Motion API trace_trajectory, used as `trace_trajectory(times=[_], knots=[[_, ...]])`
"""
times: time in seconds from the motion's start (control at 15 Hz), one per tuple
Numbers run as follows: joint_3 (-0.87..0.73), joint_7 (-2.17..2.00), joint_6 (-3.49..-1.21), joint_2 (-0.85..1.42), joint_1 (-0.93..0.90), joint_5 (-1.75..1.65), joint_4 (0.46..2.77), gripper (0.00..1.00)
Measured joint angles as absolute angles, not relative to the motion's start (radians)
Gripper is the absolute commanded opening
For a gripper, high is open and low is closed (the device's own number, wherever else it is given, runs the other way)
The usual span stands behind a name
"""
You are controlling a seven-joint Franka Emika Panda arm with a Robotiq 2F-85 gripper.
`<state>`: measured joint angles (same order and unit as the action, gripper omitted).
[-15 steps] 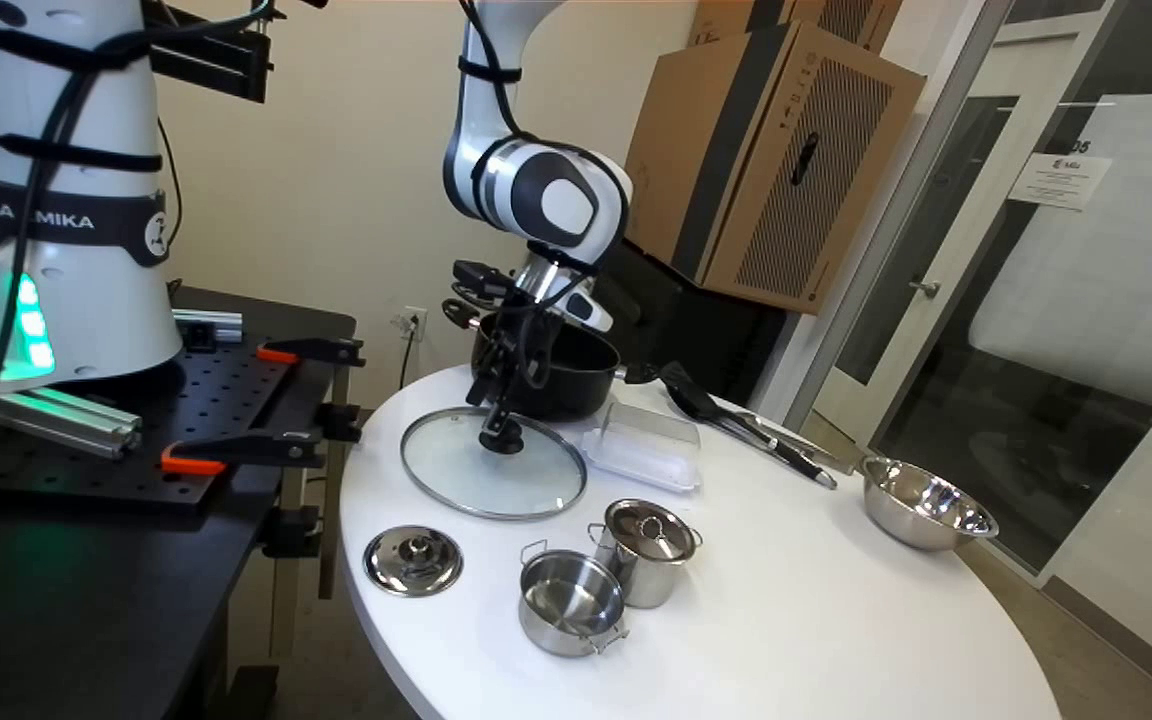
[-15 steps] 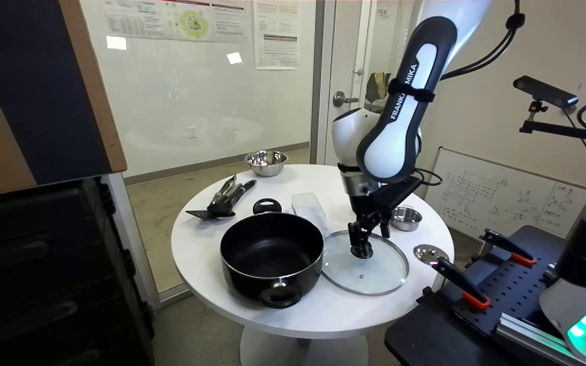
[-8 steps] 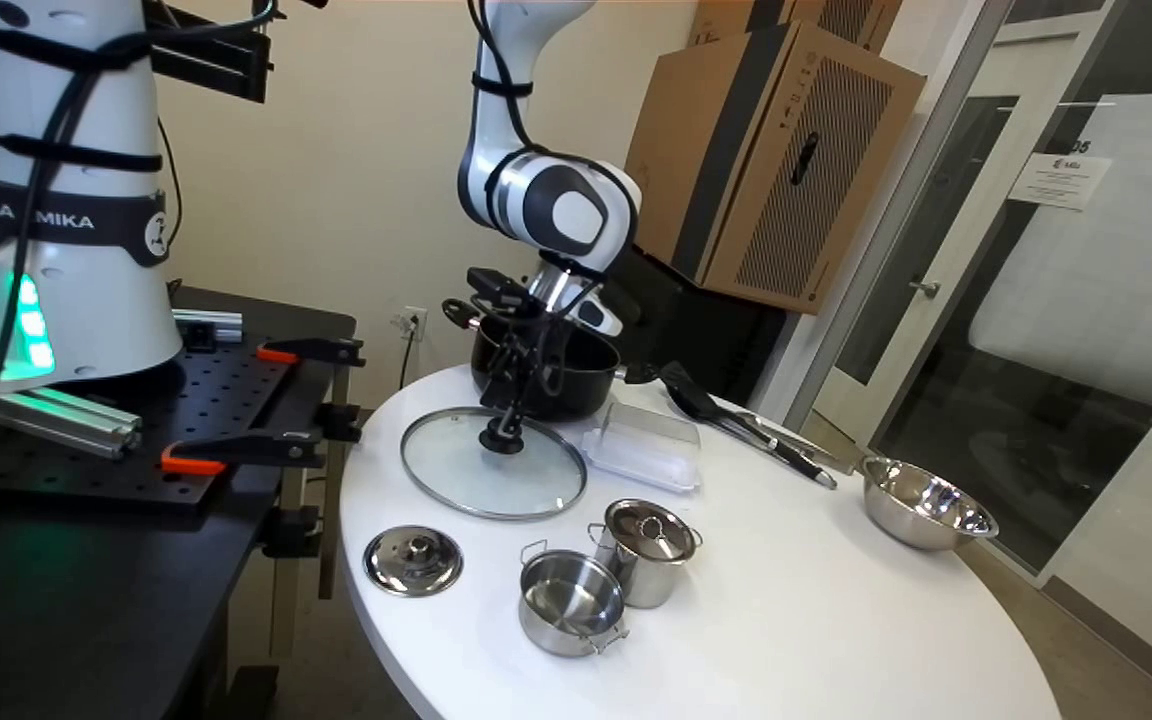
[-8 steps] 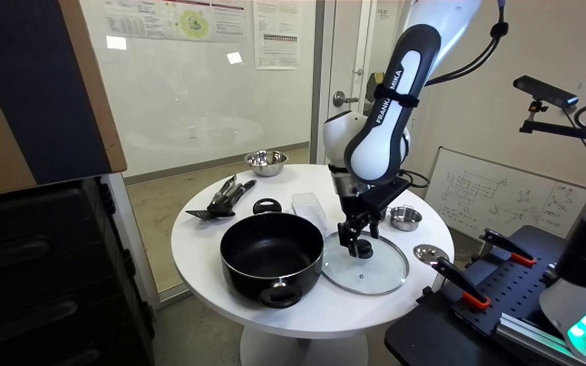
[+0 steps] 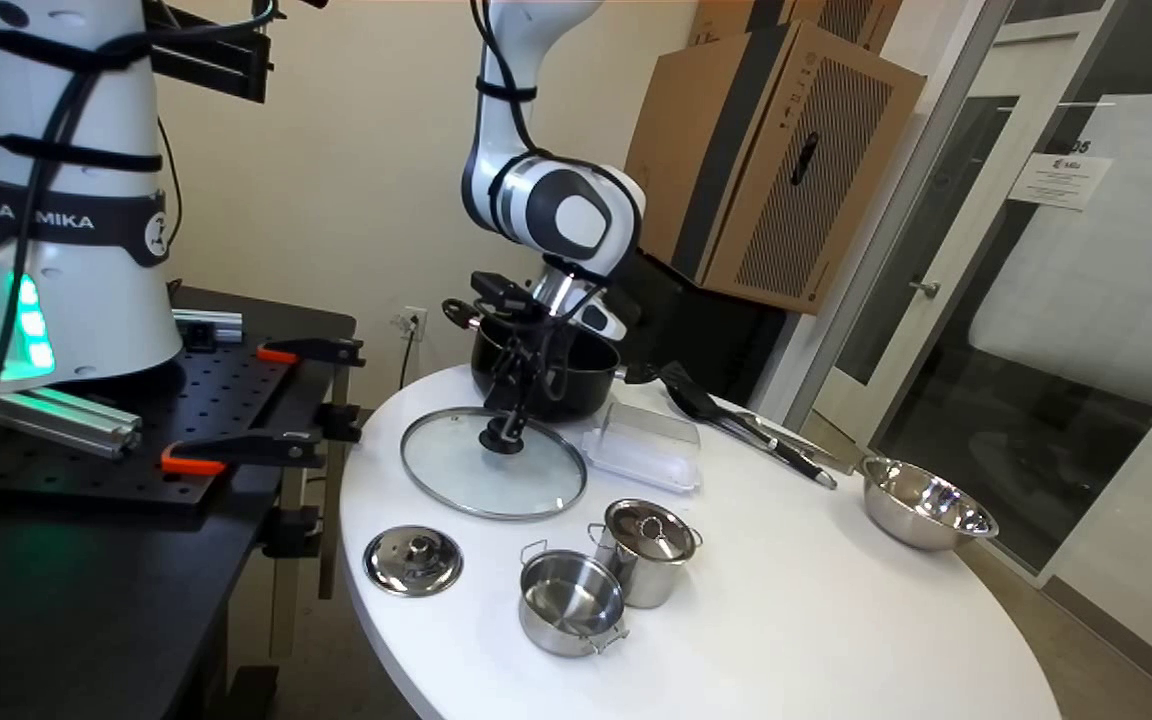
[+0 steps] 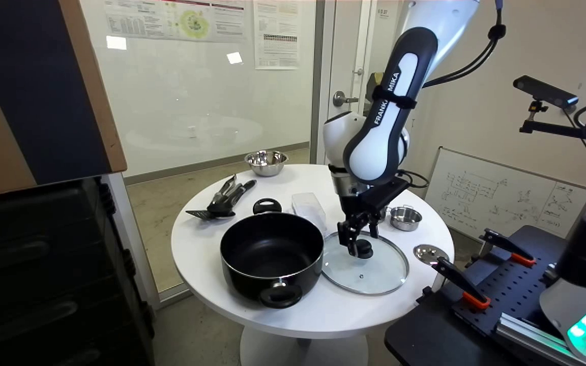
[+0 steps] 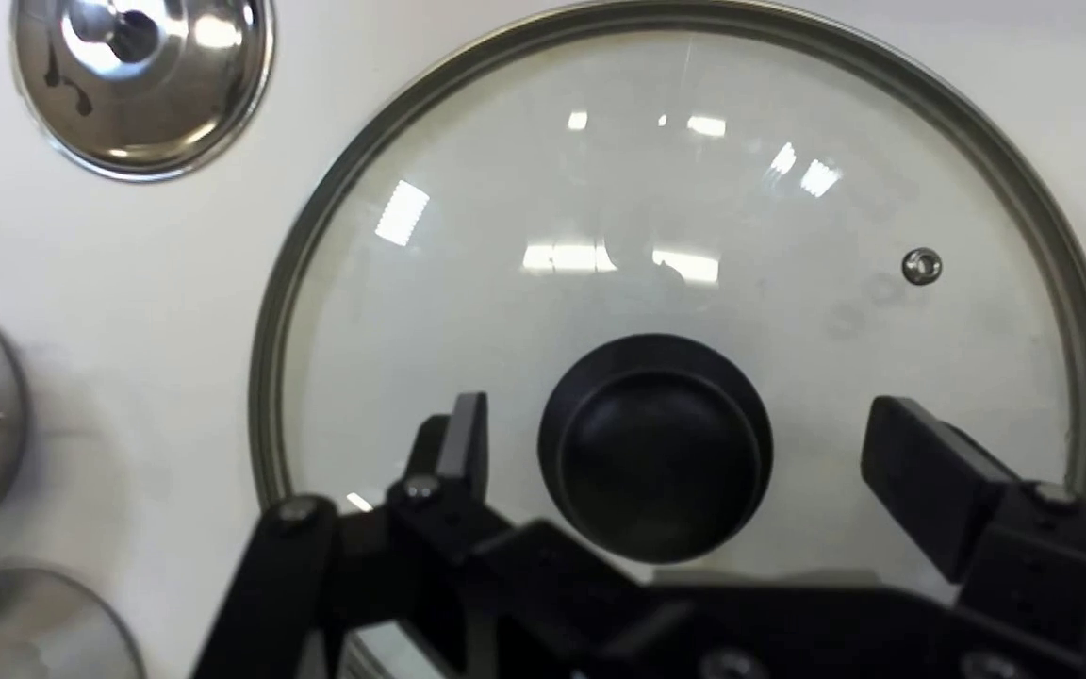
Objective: Take the clear lid and put it on the left black pot
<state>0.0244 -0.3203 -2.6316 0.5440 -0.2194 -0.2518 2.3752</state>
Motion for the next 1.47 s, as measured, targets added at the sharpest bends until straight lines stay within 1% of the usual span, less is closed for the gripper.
trace_trajectory(times=[0.53, 1.07, 1.13, 1.2, 1.27, 1.47], knots=[[0.022, -0.275, -2.725, 0.577, -0.212, -0.238, 2.363, 1.00], [0.022, -0.258, -2.730, 0.601, -0.214, -0.236, 2.352, 1.00], [0.022, -0.257, -2.730, 0.601, -0.214, -0.235, 2.352, 0.75], [0.022, -0.256, -2.730, 0.601, -0.214, -0.233, 2.352, 0.74], [0.022, -0.255, -2.730, 0.601, -0.214, -0.230, 2.352, 0.68], [0.022, -0.248, -2.730, 0.598, -0.212, -0.218, 2.352, 0.44]])
